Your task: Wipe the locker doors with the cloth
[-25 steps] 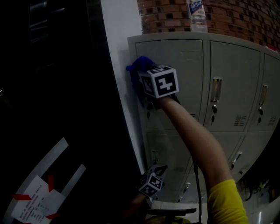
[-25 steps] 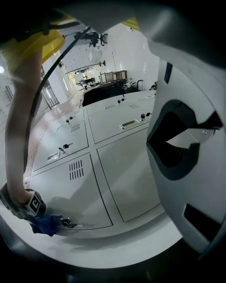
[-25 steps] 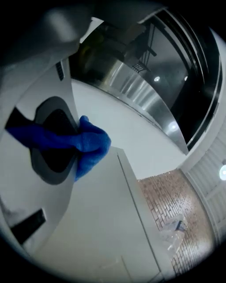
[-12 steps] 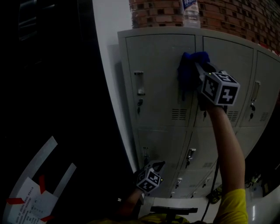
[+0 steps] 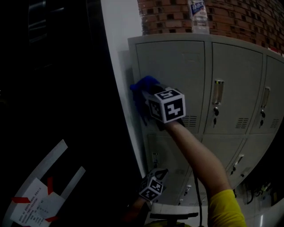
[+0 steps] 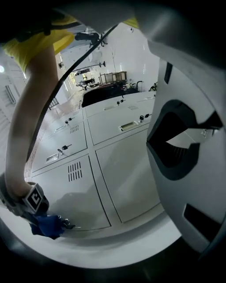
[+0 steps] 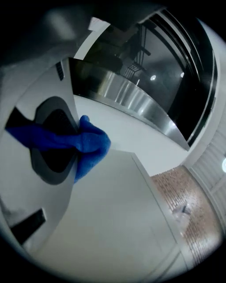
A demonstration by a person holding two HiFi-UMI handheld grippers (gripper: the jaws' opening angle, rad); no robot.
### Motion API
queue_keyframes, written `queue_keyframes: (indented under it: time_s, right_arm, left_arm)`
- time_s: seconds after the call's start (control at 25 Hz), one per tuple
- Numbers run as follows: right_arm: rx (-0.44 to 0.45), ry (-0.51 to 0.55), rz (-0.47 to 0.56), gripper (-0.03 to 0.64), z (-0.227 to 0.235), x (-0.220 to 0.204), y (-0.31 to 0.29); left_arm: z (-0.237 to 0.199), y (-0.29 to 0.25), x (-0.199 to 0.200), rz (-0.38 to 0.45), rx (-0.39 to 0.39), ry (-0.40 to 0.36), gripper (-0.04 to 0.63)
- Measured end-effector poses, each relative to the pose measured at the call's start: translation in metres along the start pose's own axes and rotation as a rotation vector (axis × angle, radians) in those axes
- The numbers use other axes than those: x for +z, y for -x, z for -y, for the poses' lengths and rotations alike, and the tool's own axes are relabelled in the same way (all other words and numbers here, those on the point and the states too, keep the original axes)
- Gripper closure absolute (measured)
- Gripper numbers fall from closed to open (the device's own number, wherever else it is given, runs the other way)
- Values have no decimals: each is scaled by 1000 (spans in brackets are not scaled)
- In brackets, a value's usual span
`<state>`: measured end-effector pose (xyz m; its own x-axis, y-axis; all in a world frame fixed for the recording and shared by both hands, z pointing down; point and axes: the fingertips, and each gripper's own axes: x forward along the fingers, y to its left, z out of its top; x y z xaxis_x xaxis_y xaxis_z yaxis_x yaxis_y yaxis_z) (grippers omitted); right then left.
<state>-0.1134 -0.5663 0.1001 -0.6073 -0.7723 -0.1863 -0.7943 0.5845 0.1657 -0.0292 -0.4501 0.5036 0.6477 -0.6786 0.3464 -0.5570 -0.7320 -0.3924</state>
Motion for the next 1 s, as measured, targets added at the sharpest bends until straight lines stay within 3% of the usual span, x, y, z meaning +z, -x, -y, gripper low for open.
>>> queue_keyframes:
  time_s: [0.12,0.32,0.64,0.8,0.88,1.0]
  right_arm:
    - [1,7,-54,550,-4,-23,-32]
    - [-13,20,-20,551,11,-14,-9]
    - [-272,13,84,551,123,2,126]
    - [-369,-40,121,551,160,3,172]
    - [-375,-53,142,550,158,3,175]
    - [-264,-87,136,550,123,-10,150]
  left_arm:
    - [-10,15,-4,-4,41,27,591]
    - [-9,14,-22,-33,31,57,589]
    - [9,-20,8,42,-44,14,591]
    - [25,-26,18,34,-88,-9,591]
    - [31,-27,20,34,-100,-15,591]
    - [32,-25,16,34,-100,-21,591]
